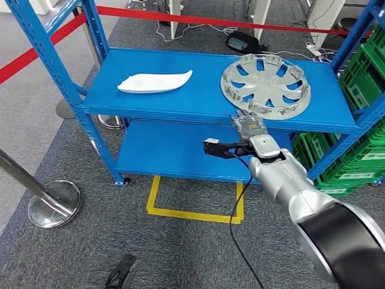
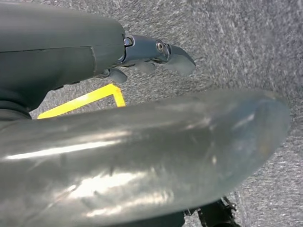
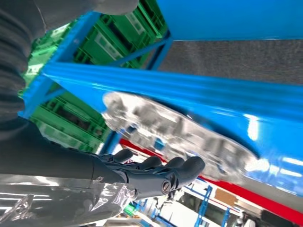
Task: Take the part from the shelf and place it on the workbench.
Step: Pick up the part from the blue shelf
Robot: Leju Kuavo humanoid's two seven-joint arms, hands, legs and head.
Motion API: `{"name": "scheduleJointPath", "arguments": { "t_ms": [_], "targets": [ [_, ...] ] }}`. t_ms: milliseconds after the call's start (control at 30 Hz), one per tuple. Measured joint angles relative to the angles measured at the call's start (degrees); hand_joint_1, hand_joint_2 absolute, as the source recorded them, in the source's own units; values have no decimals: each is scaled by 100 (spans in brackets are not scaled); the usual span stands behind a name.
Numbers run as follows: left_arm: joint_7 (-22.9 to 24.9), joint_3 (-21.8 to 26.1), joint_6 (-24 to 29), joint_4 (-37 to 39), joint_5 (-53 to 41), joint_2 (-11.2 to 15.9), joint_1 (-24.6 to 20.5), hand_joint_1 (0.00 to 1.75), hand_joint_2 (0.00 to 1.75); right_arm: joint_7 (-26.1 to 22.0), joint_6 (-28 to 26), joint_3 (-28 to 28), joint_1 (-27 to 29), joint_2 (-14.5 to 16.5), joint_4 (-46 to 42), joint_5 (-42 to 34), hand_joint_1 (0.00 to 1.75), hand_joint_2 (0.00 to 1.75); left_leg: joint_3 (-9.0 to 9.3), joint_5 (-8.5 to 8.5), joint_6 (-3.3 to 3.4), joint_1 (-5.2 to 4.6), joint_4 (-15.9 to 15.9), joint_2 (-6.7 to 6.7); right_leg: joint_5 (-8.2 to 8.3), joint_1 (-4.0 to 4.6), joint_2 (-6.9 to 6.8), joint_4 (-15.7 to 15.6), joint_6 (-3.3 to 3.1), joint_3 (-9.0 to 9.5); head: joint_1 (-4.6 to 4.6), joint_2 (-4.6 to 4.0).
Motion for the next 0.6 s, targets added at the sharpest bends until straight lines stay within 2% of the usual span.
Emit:
{"name": "scheduleJointPath", "arguments": {
  "t_ms": [33,100,133,167,200,267,300,333,400,467,500,533,600],
  "targets": [
    [-1,1,0,0,-1,1,-1,0,0,-2,0,1,1,0,-1,0,0,175,29,-23,39,-6,-4,-3,-131,5,-5,308,-1,-158,11,0],
    [-1,1,0,0,-1,1,3,0,0,-5,2,1,27,-2,3,0,0,175,87,-76,92,-35,-3,-15,-401,30,-4,1128,-25,-626,26,0],
    [-1,1,0,0,-1,3,9,0,0,-7,3,1,47,-3,5,1,0,175,122,-107,107,-51,-2,-26,-431,43,-3,1416,-40,-833,27,0],
    [0,2,0,0,-2,4,15,0,0,-6,3,0,63,-5,7,3,0,175,163,-140,112,-64,-1,-39,-342,57,-2,1492,-61,-948,32,0],
    [0,3,0,0,-5,5,18,0,0,-6,3,0,70,-5,8,5,0,175,215,-177,112,-76,-1,-50,-141,72,-2,1340,-87,-954,34,0],
    [-1,4,0,0,-15,4,16,0,0,-6,1,-1,61,-9,8,10,0,175,328,-260,95,-93,0,-63,396,107,0,583,-158,-704,41,0],
    [-1,5,0,0,-19,3,11,0,0,-6,1,-2,49,-12,8,13,0,175,369,-300,76,-104,6,-66,563,124,0,210,-187,-545,40,0],
    [0,5,0,0,-24,2,4,0,0,-7,0,-2,41,-15,8,15,0,175,391,-327,51,-110,8,-67,644,140,1,-36,-210,-432,36,0],
    [1,5,-1,0,-34,0,-9,0,0,-8,-2,-2,30,-16,7,19,0,175,395,-355,-3,-112,0,-68,603,163,4,-181,-242,-353,28,0],
    [1,6,-1,-1,-48,2,-12,0,0,-11,-9,-6,25,-19,-2,27,0,175,400,-404,-64,-107,18,-65,579,137,7,-209,-289,-311,27,1],
    [1,7,-1,-1,-54,2,-14,0,0,-23,-19,-9,15,-20,-7,32,0,175,351,-469,-102,-107,136,-60,567,114,5,-232,-314,-274,11,1],
    [1,7,0,-1,-61,4,-18,0,0,-53,-42,-13,5,-19,-13,38,0,175,227,-575,-143,-101,373,-55,552,91,5,-252,-339,-233,-2,1],
    [1,7,0,0,-73,6,-19,0,0,-153,-160,-15,0,-14,-20,48,0,175,-220,-824,-213,-74,1105,-49,508,78,4,-258,-364,-188,-28,0]
  ]
}}
